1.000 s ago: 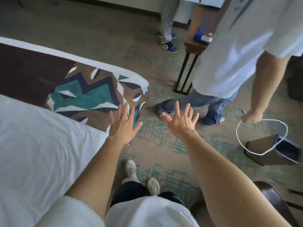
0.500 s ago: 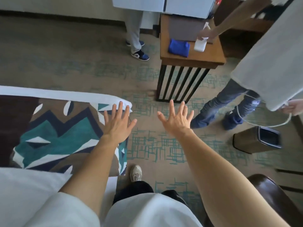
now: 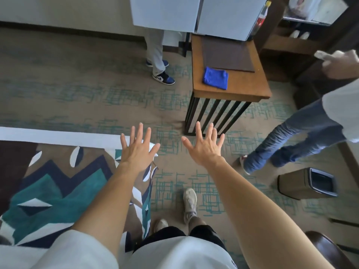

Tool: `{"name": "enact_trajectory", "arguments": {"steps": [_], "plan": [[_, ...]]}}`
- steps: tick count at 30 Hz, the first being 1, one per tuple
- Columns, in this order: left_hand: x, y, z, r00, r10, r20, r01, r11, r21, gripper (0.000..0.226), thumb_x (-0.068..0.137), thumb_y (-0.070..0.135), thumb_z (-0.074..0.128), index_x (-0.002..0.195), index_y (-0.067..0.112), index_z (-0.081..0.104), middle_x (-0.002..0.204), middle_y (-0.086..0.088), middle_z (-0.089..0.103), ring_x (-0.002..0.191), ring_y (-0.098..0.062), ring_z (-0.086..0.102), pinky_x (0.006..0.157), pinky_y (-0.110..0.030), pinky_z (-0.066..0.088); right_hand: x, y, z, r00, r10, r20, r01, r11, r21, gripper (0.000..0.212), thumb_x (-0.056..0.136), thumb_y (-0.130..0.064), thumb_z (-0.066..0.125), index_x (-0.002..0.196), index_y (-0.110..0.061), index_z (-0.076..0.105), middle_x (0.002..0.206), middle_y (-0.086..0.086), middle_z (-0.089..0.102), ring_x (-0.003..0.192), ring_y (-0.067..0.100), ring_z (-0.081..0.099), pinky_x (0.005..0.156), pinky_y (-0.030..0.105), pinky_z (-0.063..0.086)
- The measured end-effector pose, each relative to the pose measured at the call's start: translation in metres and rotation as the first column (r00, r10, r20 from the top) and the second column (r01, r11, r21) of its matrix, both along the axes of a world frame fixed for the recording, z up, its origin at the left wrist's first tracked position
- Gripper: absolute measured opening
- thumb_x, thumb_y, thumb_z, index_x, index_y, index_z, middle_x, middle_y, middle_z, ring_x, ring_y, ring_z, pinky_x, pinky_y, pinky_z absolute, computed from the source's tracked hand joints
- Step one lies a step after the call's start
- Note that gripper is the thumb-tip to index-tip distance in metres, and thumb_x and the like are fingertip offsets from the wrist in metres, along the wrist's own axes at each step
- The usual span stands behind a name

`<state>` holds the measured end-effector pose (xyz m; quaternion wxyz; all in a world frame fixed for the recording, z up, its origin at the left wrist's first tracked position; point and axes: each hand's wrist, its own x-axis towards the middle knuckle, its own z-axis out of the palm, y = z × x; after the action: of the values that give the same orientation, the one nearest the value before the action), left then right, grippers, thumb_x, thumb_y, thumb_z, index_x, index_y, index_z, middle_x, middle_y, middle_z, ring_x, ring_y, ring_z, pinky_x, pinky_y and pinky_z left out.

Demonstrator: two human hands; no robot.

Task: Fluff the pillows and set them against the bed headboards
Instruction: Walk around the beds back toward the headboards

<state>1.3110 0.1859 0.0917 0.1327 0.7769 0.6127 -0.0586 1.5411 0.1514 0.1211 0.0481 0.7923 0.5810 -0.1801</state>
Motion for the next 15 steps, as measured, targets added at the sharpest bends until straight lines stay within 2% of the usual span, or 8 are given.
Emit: {"name": "enact_trajectory", "arguments": {"steps": [5, 10, 15], "plan": [[0.016, 0.049, -0.004, 0.999, 0.040, -0.019, -0.040, 0.999, -0.016, 0.074, 0.102, 0.062, 0.012, 0.162, 0.021, -0.002, 0.169, -0.006, -0.016, 0.155, -0.029, -0.014, 0.122, -0.062, -0.004, 0.022, 0.057, -0.012, 1.000, 0.025, 0.005, -0.025, 1.000, 0.010, 0.090, 0.091, -0.082, 0.011, 0.162, -0.031, -0.008, 0.167, 0.022, -0.011, 0.155, 0.035, -0.008, 0.120, 0.061, -0.011], [0.034, 0.104, -0.010, 0.991, 0.137, -0.002, -0.137, 0.991, -0.002, 0.075, 0.102, 0.062, 0.016, 0.162, 0.021, 0.001, 0.169, -0.007, -0.013, 0.156, -0.030, -0.011, 0.122, -0.062, -0.003, 0.049, 0.133, -0.018, 0.999, 0.048, -0.009, -0.047, 0.998, 0.037, 0.090, 0.091, -0.081, 0.019, 0.163, -0.030, -0.001, 0.167, 0.024, -0.004, 0.155, 0.037, -0.003, 0.120, 0.061, -0.009], [0.051, 0.151, -0.008, 0.973, 0.231, -0.006, -0.231, 0.973, 0.006, 0.075, 0.102, 0.063, 0.018, 0.162, 0.021, 0.004, 0.170, -0.007, -0.009, 0.156, -0.030, -0.008, 0.121, -0.062, -0.003, 0.069, 0.201, -0.020, 0.992, 0.128, 0.007, -0.128, 0.992, 0.000, 0.090, 0.092, -0.081, 0.016, 0.162, -0.029, -0.004, 0.167, 0.023, -0.006, 0.155, 0.036, -0.003, 0.121, 0.060, -0.008]]}}
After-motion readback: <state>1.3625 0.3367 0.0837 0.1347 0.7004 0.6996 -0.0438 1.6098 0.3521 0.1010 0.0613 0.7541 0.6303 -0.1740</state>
